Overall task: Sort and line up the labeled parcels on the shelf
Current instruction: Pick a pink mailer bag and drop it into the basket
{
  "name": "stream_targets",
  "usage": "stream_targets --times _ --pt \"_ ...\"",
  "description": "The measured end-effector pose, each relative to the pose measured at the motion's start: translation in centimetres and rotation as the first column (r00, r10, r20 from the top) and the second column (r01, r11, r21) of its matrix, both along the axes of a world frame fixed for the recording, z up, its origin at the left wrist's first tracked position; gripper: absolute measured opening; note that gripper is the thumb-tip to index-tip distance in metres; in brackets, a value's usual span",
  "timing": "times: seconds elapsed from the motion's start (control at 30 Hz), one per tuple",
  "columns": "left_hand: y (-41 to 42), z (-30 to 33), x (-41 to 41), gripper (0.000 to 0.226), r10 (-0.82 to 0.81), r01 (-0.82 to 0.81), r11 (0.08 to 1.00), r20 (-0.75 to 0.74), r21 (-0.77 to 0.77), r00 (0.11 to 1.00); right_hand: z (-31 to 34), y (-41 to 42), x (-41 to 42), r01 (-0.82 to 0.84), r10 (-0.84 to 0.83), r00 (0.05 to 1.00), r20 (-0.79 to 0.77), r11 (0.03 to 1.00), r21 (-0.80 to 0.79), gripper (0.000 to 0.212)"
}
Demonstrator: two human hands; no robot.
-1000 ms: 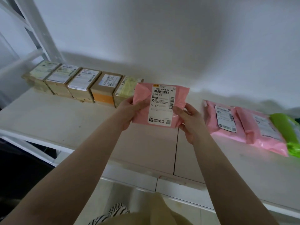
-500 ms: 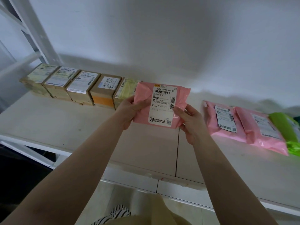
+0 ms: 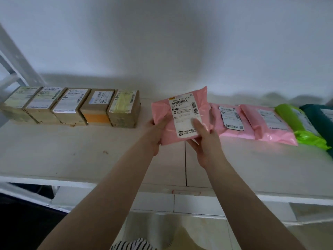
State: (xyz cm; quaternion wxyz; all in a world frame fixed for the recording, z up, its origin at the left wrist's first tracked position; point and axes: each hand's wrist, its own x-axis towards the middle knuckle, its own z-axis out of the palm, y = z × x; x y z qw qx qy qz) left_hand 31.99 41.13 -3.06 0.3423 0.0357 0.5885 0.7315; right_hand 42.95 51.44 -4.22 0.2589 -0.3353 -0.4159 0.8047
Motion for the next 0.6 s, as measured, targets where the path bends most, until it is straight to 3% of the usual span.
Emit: stream_targets --times 0.1,0.17,0.4,0.47,0.6 --pt "1.6 0.0 3.4 0.033 -0.108 0.108 0.994 0.047 0.017 0.993 -0.4 -1.4 2.0 0.095 -0.114 0.988 -0.107 0.981 -0.167 0.043" --pt "2.4 0.0 5.5 0.029 -0.197 0.194 0.980 0.067 0.044 0.978 -0.9 -1.9 3.8 0.167 -0.191 0.973 -0.133 0.971 -0.171 0.043" --pt "2.5 -0.3 11.3 0.038 -0.555 0.555 0.832 -0.023 0.008 0.832 -0.8 -4.6 13.7 0.512 -0.515 0.857 0.004 0.851 -0.118 0.036" --pt "2.6 -0.8 13.1 0.040 -0.663 0.665 0.747 -0.066 0.010 0.745 -1.4 -5.7 18.1 0.593 -0.591 0.805 0.056 0.803 -0.061 0.030" --pt "2.3 -2.5 19.8 0.037 -0.891 0.885 0.453 -0.100 -0.110 0.443 -2.6 -8.8 27.5 0.694 -0.685 0.713 0.154 0.720 -0.010 0.030"
